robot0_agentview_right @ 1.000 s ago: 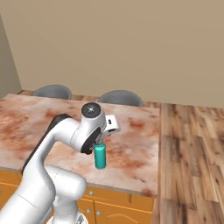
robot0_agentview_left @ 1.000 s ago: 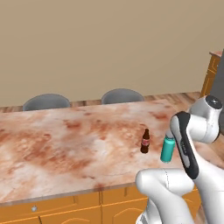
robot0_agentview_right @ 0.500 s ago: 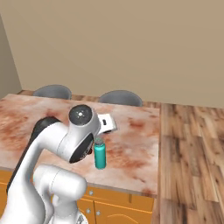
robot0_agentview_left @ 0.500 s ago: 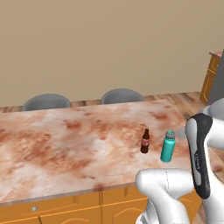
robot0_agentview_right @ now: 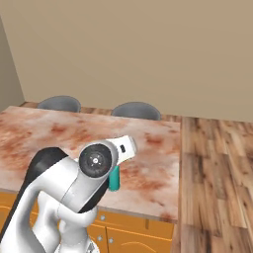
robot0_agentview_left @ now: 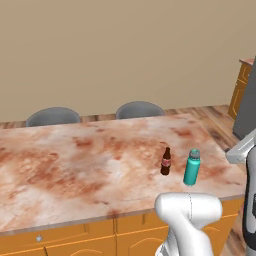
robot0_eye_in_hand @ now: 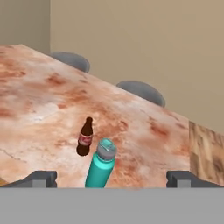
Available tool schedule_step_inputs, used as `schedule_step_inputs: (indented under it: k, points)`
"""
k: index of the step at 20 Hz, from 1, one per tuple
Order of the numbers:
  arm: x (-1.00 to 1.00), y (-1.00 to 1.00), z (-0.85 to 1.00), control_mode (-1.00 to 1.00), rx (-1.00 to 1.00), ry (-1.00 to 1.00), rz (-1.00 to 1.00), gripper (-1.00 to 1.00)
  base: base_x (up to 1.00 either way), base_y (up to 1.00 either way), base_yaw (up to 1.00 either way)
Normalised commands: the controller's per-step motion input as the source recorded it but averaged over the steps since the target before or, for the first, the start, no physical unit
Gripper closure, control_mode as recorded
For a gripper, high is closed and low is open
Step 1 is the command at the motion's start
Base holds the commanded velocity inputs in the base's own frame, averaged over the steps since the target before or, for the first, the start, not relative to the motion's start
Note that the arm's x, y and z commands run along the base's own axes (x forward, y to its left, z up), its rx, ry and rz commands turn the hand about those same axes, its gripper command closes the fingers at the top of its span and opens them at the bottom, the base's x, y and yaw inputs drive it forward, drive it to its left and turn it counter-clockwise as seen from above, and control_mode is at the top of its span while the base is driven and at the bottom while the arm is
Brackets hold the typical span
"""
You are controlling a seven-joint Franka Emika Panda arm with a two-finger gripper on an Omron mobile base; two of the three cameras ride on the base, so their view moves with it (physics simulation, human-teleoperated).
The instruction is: Move the drinks to the dining counter.
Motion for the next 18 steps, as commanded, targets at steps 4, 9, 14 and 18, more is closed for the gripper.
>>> schedule_step_inputs:
  k: [4, 9, 14, 18]
  points:
    - [0.00, 0.00, 0.00, 1.00, 0.00, 0.00, 0.00, -1.00, 0.04, 0.00, 0.00]
    - [0.00, 0.00, 0.00, 1.00, 0.00, 0.00, 0.00, -1.00, -0.53, -0.08, 0.00]
    - [0.00, 0.00, 0.00, 1.00, 0.00, 0.00, 0.00, -1.00, -1.00, -0.23, 0.01]
    - [0.00, 0.00, 0.00, 1.00, 0.00, 0.00, 0.00, -1.00, -0.99, -0.38, -0.03]
